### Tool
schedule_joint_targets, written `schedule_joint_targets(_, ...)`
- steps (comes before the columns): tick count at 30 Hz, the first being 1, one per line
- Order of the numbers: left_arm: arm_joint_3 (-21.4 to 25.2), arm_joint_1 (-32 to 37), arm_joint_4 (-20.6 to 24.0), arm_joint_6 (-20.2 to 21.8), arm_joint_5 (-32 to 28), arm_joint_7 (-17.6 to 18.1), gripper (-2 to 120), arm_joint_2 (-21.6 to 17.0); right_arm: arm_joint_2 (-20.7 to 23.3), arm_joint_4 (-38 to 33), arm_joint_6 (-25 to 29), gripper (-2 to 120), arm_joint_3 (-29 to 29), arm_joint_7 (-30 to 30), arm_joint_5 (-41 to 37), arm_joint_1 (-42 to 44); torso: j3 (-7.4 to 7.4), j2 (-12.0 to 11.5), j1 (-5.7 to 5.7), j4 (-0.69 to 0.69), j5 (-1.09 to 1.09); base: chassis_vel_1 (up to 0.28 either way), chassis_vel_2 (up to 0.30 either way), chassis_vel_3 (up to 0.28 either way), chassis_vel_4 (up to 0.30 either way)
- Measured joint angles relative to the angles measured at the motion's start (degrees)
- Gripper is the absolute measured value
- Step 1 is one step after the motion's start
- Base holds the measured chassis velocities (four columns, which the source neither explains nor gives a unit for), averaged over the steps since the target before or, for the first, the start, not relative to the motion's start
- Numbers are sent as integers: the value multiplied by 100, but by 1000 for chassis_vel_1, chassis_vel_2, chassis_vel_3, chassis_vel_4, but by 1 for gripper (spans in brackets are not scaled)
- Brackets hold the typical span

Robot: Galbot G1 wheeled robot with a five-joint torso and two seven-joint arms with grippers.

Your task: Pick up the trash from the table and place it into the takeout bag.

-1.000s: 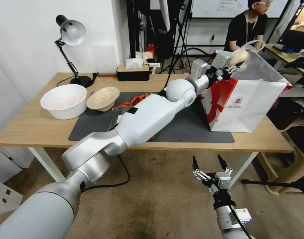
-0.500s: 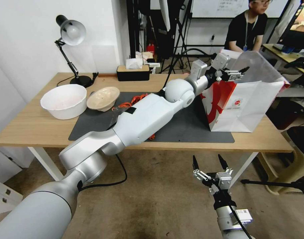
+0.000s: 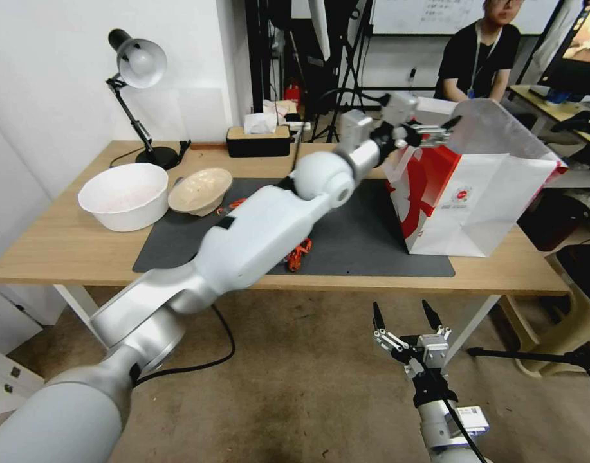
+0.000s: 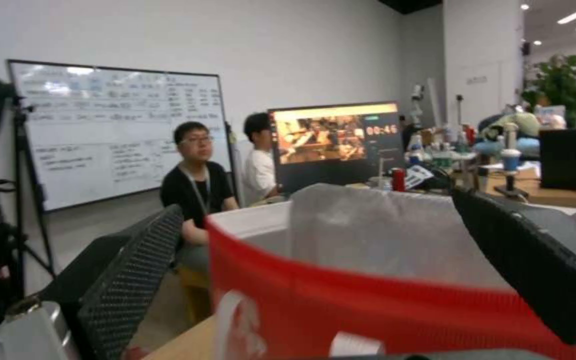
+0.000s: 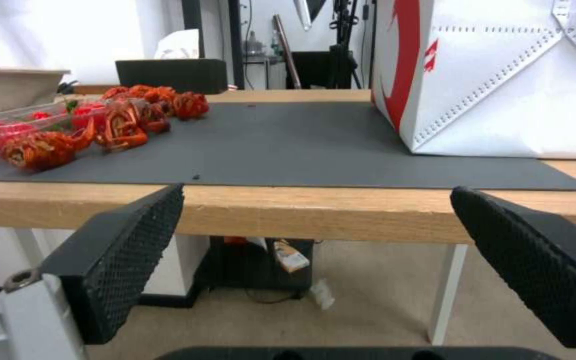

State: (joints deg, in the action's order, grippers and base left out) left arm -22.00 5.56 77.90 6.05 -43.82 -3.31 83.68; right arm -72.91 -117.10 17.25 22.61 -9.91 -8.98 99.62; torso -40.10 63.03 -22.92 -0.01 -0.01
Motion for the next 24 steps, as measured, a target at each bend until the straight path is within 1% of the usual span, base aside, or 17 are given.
schedule_joint_targets(2,34,46,62,5,0,2,100,-59,-2,4,0,100,-2,0,1,0,0,0,0,1,0,0,0,0,0)
schedule_joint_targets(4,128,183,231,28,0,6,100,-217,-5,11,0,100,-11,1,3,0,0,0,1,1,0,0,0,0,0)
schedule_joint_targets(5,128,183,231,28,0,6,100,-217,-5,11,0,100,-11,1,3,0,0,0,1,1,0,0,0,0,0)
schedule_joint_targets(7,262,407,508,55,5,7,100,-475,-6,12,0,100,-15,3,6,-2,0,0,0,1,-1,0,0,0,0)
schedule_joint_targets(9,501,792,850,108,38,8,100,-885,-9,12,0,100,-16,3,6,-2,0,0,1,2,-1,0,0,0,0)
schedule_joint_targets(11,559,878,924,120,50,8,100,-964,-10,13,0,100,-19,4,7,-2,0,0,1,3,-2,0,0,0,0)
schedule_joint_targets(12,821,1278,1235,155,147,9,100,-1259,-11,27,0,100,-31,6,11,0,0,0,1,3,0,0,0,0,0)
schedule_joint_targets(13,980,1526,1421,187,204,24,100,-1401,-12,32,-1,100,-40,7,14,4,0,-1,1,2,-2,0,0,0,0)
schedule_joint_targets(14,980,1526,1421,187,204,24,100,-1401,-12,32,-1,100,-40,7,14,4,0,-1,1,2,-2,0,0,0,0)
schedule_joint_targets(15,1098,1702,1558,206,264,45,100,-1485,-14,33,0,100,-45,8,17,5,0,0,1,0,0,0,0,0,0)
schedule_joint_targets(16,1356,2089,1819,274,374,111,100,-1639,-16,32,1,100,-58,9,31,11,0,0,1,1,0,0,0,0,0)
schedule_joint_targets(18,1451,2216,1898,299,404,153,100,-1685,-16,30,1,100,-62,9,43,16,0,0,1,1,-1,0,0,0,0)
schedule_joint_targets(20,1762,2643,2159,371,532,298,100,-1812,-19,21,7,100,-70,9,83,27,0,0,1,0,1,0,0,0,0)
schedule_joint_targets(21,1762,2643,2159,371,532,298,100,-1812,-19,21,7,100,-70,9,83,27,0,0,1,0,1,0,0,0,0)
schedule_joint_targets(22,2095,2996,2319,451,655,416,100,-1899,-19,19,14,100,-74,10,97,45,0,0,1,2,-1,0,0,0,0)
schedule_joint_targets(23,2419,3290,2453,467,673,492,100,-1970,-19,18,26,100,-76,9,105,64,1,0,1,1,0,0,0,0,0)
schedule_joint_targets(24,2419,3290,2453,467,673,492,100,-1970,-19,18,26,100,-76,9,105,64,1,0,1,1,0,0,0,0,0)
